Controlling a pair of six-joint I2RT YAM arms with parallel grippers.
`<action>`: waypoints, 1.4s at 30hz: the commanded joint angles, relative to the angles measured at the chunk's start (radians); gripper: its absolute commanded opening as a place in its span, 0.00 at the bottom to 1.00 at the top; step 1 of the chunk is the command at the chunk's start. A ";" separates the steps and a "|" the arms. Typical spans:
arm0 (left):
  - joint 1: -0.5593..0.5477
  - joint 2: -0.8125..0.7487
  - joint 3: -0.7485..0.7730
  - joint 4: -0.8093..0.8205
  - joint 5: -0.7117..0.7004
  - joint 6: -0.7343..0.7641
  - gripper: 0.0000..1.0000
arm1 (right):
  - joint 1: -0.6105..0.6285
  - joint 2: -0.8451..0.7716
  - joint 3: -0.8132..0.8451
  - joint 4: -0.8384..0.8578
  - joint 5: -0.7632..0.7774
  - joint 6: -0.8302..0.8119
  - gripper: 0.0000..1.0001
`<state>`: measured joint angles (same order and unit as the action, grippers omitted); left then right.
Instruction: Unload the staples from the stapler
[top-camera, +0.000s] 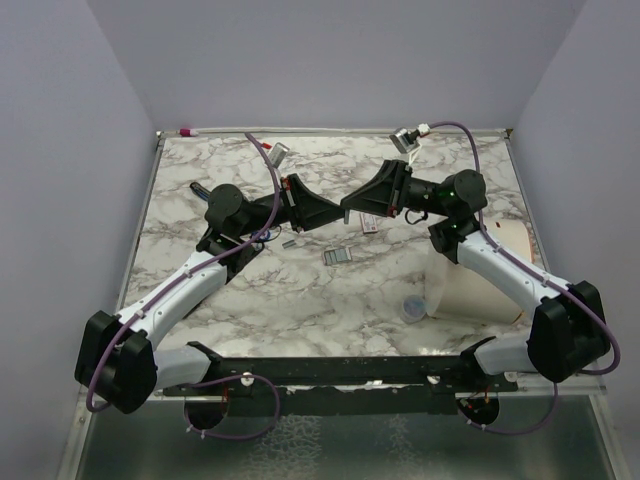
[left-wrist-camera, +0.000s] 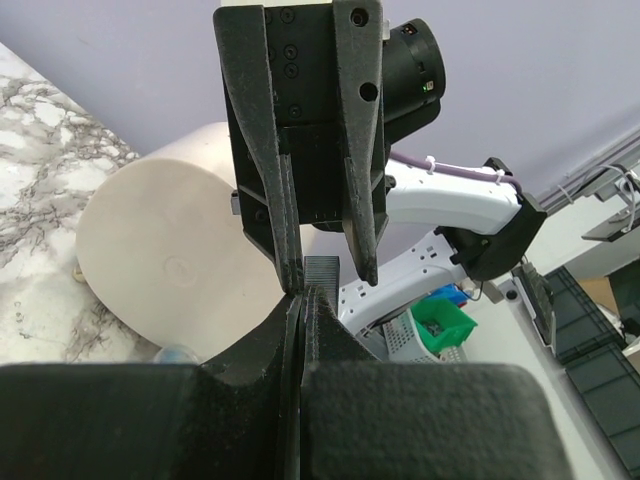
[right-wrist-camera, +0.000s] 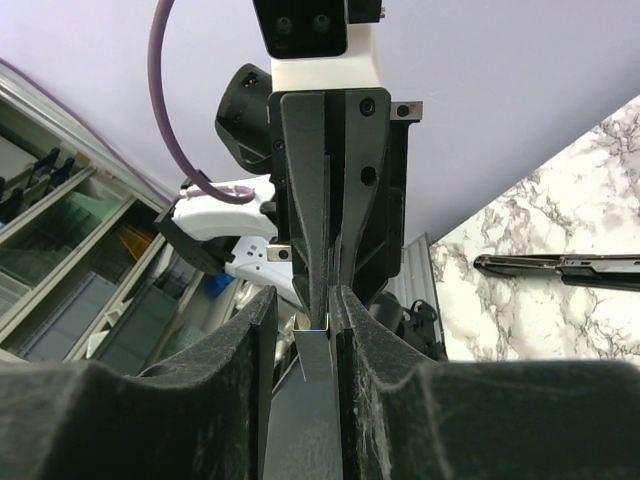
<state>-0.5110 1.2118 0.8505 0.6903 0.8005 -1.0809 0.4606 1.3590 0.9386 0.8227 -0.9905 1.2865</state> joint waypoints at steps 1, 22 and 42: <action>0.002 -0.018 0.010 0.000 -0.056 0.028 0.00 | 0.004 -0.027 -0.012 0.000 0.004 -0.006 0.27; 0.002 -0.021 0.004 -0.021 -0.099 0.042 0.00 | 0.004 -0.031 -0.021 0.000 0.018 0.000 0.16; 0.010 -0.111 -0.040 -0.188 -0.158 0.137 0.17 | 0.004 -0.038 -0.012 -0.034 0.038 -0.017 0.14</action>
<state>-0.5102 1.1294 0.8261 0.5381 0.6842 -0.9756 0.4591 1.3460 0.9257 0.7963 -0.9550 1.2823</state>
